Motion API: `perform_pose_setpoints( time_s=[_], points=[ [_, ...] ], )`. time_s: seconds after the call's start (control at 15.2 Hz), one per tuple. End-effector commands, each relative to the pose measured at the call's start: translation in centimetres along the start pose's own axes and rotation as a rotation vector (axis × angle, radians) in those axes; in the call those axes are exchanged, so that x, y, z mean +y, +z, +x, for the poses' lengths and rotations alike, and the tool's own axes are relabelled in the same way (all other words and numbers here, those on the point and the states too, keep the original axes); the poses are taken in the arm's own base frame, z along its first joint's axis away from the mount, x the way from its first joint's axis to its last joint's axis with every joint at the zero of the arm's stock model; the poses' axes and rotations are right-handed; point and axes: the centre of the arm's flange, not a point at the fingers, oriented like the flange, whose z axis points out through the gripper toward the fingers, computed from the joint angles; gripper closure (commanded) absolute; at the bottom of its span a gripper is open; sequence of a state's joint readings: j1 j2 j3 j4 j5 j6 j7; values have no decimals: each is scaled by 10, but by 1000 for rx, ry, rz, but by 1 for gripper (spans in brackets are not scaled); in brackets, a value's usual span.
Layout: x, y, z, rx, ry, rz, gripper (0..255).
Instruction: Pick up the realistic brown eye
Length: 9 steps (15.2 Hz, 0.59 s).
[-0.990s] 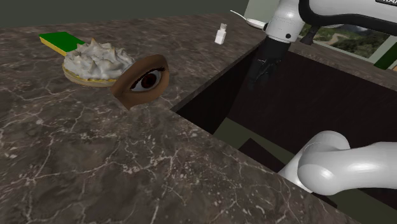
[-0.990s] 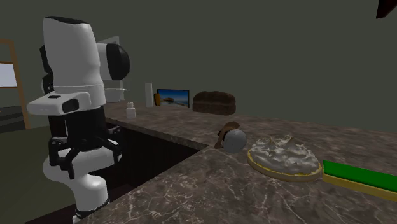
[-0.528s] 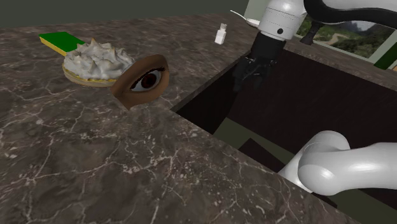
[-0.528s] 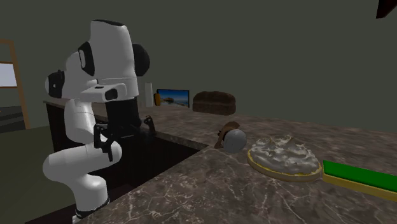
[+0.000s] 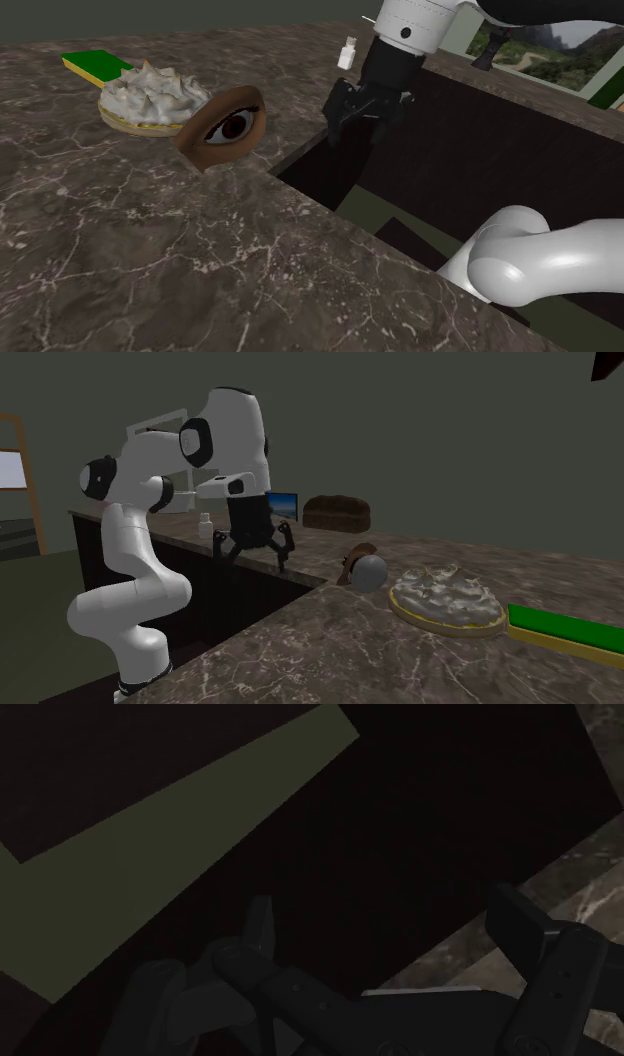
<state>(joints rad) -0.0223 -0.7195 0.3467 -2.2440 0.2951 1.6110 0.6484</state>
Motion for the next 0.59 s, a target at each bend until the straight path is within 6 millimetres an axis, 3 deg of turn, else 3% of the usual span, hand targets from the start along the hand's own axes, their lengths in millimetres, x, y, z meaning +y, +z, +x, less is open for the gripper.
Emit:
perform_pose_setpoints(
  time_s=[0.0, 0.53],
  points=[
    [-26, -2, -7, 11, 48, 9, 0],
    [-127, -14, -18, 56, 227, 40, 0]
  ],
)
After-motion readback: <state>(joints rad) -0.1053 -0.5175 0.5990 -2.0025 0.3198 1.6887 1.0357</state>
